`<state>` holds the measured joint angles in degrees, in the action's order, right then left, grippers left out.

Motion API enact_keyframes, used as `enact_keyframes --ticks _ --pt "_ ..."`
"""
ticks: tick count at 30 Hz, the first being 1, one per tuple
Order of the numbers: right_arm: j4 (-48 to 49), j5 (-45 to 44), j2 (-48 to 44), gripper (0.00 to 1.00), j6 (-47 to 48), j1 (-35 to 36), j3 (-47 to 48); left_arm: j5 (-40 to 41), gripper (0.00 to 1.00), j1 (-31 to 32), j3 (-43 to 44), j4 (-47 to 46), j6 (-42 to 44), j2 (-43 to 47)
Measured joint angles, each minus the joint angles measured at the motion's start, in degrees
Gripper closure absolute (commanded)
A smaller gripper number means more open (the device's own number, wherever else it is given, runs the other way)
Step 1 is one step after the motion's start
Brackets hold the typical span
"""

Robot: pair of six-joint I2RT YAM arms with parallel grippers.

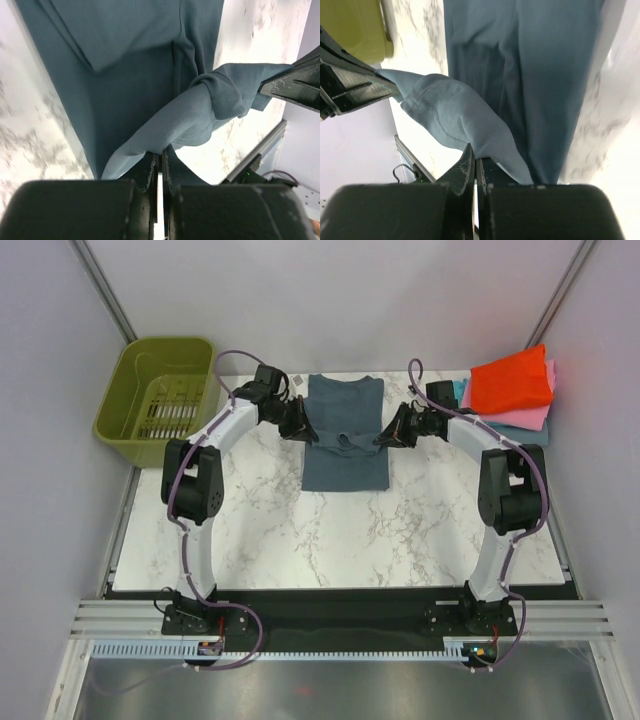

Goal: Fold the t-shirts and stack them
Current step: Fold the tshirt

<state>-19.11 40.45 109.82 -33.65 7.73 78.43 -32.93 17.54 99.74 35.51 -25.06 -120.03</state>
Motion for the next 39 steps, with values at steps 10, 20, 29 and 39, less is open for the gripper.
enact_keyframes --ticks 10,20,29,39 --pt "2.3 -0.9 12.3 1.0 0.5 -1.2 12.7 3.4 0.98 -1.0 13.7 -0.2 2.2 -11.0" --pt "3.9 -2.1 21.7 0.46 0.5 -1.2 23.2 7.7 0.82 -1.1 14.7 -0.5 2.2 -12.5" --pt "3.7 -1.5 18.5 0.28 1.2 -2.4 21.3 10.4 0.1 -1.4 13.4 -0.3 4.3 -10.7" --pt "2.2 4.6 1.0 0.31 -1.7 -7.9 -5.8 2.1 0.09 -2.8 -9.6 0.5 0.7 7.1"
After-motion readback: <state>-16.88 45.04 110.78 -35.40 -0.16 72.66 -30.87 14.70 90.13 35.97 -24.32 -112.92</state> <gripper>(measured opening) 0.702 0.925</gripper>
